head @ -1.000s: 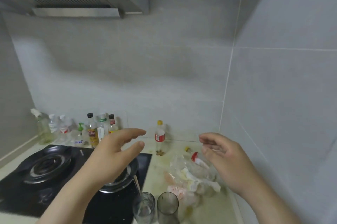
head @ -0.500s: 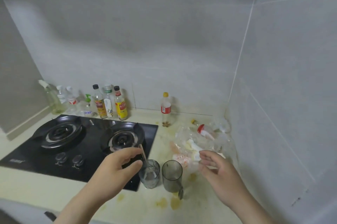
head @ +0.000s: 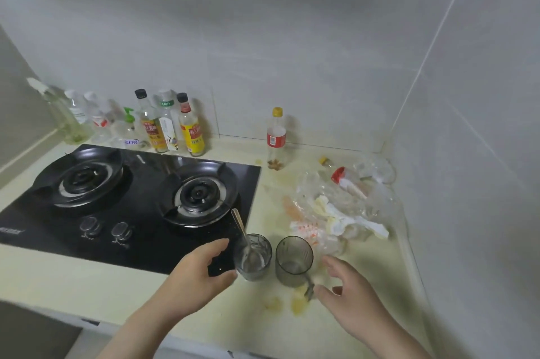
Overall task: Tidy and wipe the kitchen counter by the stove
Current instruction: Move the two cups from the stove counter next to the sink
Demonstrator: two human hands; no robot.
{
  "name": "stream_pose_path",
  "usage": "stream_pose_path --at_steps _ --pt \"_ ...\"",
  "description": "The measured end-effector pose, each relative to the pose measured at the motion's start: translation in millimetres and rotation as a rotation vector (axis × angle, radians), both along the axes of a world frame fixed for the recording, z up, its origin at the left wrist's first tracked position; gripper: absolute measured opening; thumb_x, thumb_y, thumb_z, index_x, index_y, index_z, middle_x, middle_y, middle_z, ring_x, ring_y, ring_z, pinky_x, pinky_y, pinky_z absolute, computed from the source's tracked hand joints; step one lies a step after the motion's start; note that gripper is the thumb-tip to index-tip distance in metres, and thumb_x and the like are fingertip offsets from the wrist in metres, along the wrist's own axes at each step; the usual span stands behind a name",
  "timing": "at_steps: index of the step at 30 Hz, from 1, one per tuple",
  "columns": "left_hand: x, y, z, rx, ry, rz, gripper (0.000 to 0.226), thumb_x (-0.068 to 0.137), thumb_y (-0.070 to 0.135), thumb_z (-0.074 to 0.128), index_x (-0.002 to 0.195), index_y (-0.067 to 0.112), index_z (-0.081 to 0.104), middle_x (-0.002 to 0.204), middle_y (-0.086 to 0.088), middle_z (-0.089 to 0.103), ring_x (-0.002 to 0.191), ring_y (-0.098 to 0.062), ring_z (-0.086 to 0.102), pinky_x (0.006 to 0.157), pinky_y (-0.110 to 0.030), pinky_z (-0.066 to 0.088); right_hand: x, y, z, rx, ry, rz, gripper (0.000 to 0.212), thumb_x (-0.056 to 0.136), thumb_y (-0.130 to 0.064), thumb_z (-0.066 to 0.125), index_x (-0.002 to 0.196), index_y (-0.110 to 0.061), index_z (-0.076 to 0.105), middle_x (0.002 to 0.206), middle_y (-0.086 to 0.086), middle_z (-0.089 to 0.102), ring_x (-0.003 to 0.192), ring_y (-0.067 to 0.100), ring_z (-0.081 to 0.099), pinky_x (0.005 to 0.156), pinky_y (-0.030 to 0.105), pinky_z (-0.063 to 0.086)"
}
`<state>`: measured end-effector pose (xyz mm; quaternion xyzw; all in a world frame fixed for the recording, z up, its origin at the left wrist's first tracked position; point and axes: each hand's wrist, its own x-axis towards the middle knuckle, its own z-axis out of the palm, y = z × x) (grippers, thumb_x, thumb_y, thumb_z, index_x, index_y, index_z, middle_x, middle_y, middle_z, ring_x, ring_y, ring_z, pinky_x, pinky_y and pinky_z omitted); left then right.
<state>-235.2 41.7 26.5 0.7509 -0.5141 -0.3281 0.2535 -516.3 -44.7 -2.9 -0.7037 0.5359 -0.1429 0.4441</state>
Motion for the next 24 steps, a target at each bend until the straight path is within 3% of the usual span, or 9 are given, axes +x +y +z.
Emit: stream_pose_path --at_steps 5,8,12,15,20,24 --pt "15 -30 -28 0.069 -0.019 -0.057 0.090 0.077 0.040 0.077 0.152 0.023 0.031 0.151 0.009 0.039 0.136 -0.007 0.039 0.106 -0.015 0.030 14 -21 -13 -0.001 0.080 0.001 0.074 0.086 -0.031 0.068 0.150 -0.026 0.032 0.150 -0.018 0.034 0.138 0.001 0.033 0.113 0.028 0.034" --pt "21 -44 -39 0.086 -0.116 -0.134 0.099 0.074 0.047 0.076 0.154 0.023 0.024 0.154 0.011 0.033 0.140 -0.006 0.032 0.108 -0.013 0.026 24 -33 -17 0.008 0.102 0.007 0.080 0.085 -0.032 0.071 0.152 -0.027 0.028 0.142 -0.024 0.028 0.138 -0.002 0.028 0.113 0.016 0.024" --pt "26 -60 -55 0.116 -0.092 -0.216 0.109 0.066 0.055 0.075 0.154 0.021 0.022 0.154 0.013 0.031 0.139 -0.003 0.032 0.112 -0.017 0.027 37 -44 -20 -0.014 0.126 0.034 0.081 0.079 -0.035 0.075 0.146 -0.036 0.029 0.132 -0.033 0.023 0.126 -0.014 0.022 0.099 0.002 0.016" --pt "27 -65 -66 0.108 -0.027 -0.222 0.112 0.056 0.058 0.076 0.152 0.025 0.027 0.144 0.022 0.038 0.130 0.003 0.039 0.108 -0.017 0.035 45 -45 -25 0.035 0.118 0.034 0.068 0.070 -0.038 0.079 0.116 -0.057 0.033 0.118 -0.046 0.026 0.110 -0.026 0.036 0.087 -0.005 0.027" --pt "27 -71 -78 0.099 0.018 -0.226 0.108 0.052 0.056 0.077 0.147 0.033 0.031 0.130 0.029 0.044 0.119 0.008 0.045 0.101 -0.015 0.040 52 -43 -52 0.080 0.092 -0.021 0.091 0.057 -0.059 0.082 0.135 -0.049 0.037 0.129 -0.027 0.052 0.116 -0.011 0.052 0.096 0.022 0.048" --pt "26 -74 -84 0.110 0.038 -0.196 0.106 0.051 0.057 0.079 0.144 0.034 0.033 0.126 0.025 0.046 0.115 0.006 0.049 0.097 -0.015 0.043 57 -42 -61 0.119 0.078 -0.040 0.099 0.057 -0.051 0.085 0.141 -0.046 0.033 0.131 -0.021 0.056 0.117 -0.004 0.056 0.097 0.033 0.051"
